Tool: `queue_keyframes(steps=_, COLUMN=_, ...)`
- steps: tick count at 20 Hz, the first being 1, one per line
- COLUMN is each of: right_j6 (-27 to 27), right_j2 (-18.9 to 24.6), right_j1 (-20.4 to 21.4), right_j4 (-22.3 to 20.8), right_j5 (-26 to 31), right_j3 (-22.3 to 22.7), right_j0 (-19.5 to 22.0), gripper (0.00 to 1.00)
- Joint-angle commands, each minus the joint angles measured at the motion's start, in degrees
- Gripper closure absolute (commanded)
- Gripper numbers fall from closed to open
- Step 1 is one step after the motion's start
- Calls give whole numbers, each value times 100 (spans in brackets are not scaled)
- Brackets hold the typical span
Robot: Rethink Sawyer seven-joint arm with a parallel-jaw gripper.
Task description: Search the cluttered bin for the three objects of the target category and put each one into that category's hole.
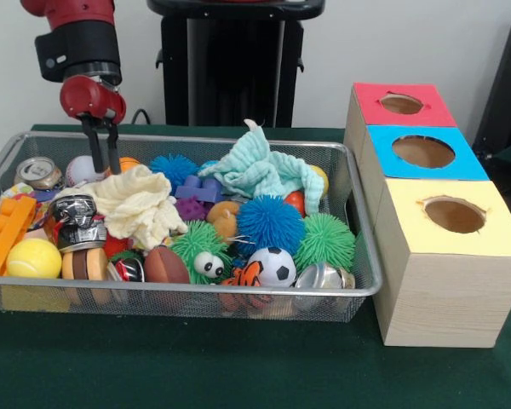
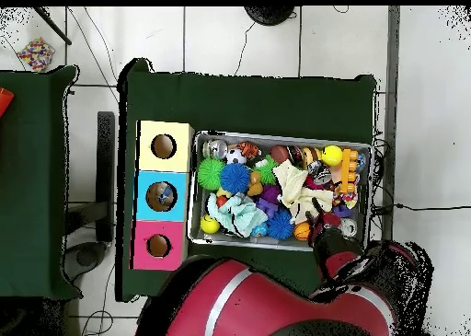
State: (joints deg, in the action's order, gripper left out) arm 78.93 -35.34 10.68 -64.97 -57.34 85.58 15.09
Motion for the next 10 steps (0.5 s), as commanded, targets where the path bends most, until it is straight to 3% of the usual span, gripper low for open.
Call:
queue_keyframes(steps=1, right_j6=215, right_j2=1061, right_j1=39, right_j4=234, right_j5=-307, right_j3=-133, right_j0=-83, gripper=0)
queue_keyframes(steps=6, right_j6=195, right_j2=1106, right_j1=-40, right_j4=258, right_j5=-214, right_j3=-172, right_j0=-86, gripper=0)
queue_keyframes(steps=10, right_j6=467, right_j2=1086, right_j1=-85, right_j4=109, right_j5=50, right_j3=-246, right_j0=-201, gripper=0)
